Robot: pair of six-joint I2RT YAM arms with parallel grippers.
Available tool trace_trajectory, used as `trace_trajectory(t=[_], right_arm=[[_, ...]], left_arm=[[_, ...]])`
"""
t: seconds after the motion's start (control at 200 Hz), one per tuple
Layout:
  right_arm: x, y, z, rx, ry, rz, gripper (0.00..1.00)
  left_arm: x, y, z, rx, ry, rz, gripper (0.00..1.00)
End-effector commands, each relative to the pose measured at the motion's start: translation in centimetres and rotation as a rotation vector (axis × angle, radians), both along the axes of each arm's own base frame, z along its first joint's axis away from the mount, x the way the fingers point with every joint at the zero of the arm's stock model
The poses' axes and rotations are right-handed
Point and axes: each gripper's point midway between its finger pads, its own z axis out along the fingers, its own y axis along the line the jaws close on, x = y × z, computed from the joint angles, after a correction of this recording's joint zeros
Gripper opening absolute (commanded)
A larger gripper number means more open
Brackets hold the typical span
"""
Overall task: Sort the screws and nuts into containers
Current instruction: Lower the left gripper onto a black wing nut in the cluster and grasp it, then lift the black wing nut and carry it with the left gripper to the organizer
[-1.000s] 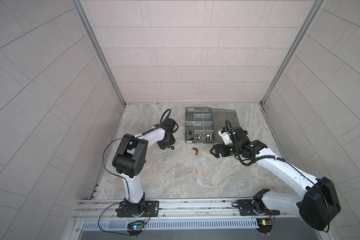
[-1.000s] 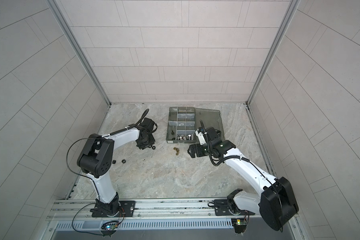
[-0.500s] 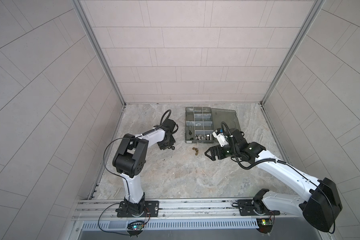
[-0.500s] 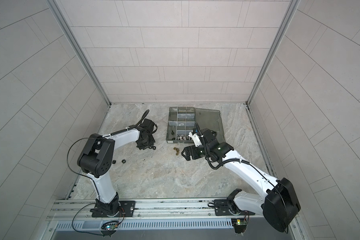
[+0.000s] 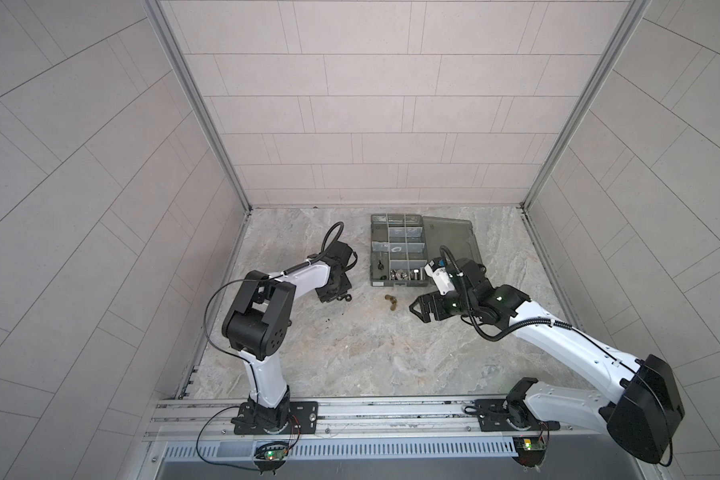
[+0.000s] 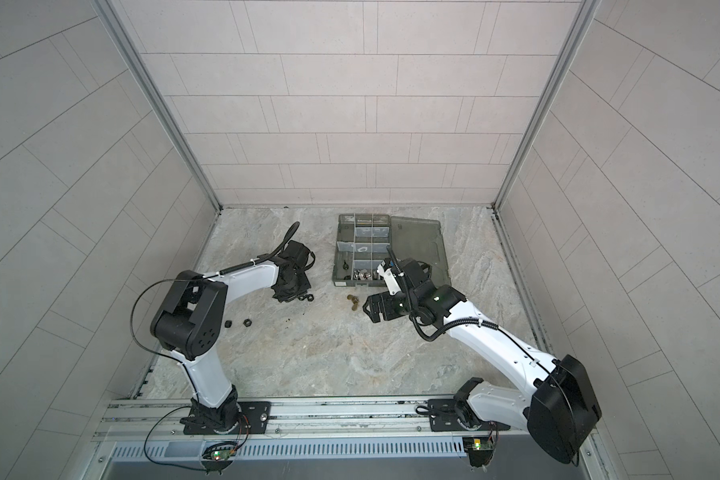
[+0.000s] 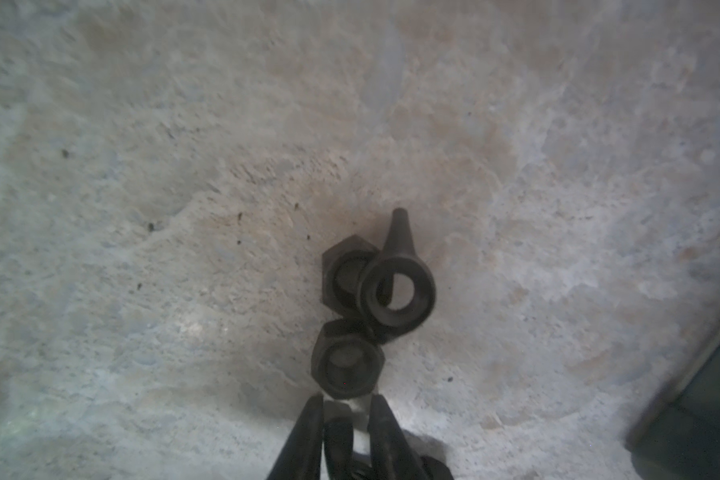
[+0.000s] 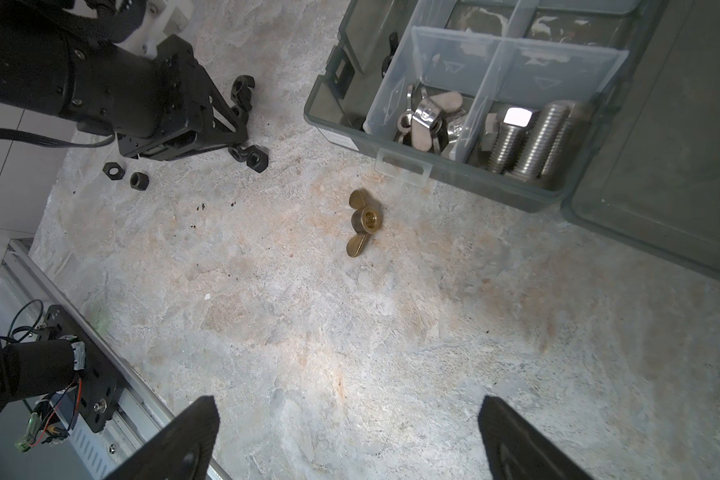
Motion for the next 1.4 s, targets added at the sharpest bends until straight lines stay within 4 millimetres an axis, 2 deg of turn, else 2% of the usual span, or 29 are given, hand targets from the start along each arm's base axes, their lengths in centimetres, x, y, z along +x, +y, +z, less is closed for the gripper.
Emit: trace_trajectory(t=[0.0,0.155,0.28,0.54,0.796,1.061,1.396], right_arm=[[0.1,-0.1,1.4,0.001,-0.030,-0.019,0.99],[0.0,-0.4,1.2,-0.010,-0.032,-0.028,0.99],[-0.1,-0.5,1.2,-0.018,-0.037,-0.030,0.99],[-0.1,-0.9,1.3,-0.037,-0.048,-0.027,0.99],[-0.2,-1.2,1.1,-0.059,-0.054,-0.020,0.99],[0.0,-1.4,0.9,-0.069,-0.056,-0.022,0.99],[0.2,-1.3,0.8,-0.070,-0.059,-0.021,0.99]], left_arm=[[-2.0,-0.4,0.0,-0.013,0.048,-0.031,0.30],[-2.3,-0.9,1.1,-0.007,0.026,-0.048,0.40],[-2.6,-1.1,1.3,-0.002,0.030,-0.055,0.41],[-2.8,-0.9,0.0,0.017,0.064,-0.049,0.41],[-2.6,-0.9,-0.5,0.026,0.072,-0.046,0.36],[-3.0,-0.8,-1.0,0.039,0.097,-0.053,0.18],[-3.6,-0.8,-1.1,0.043,0.128,-0.085,0.13]])
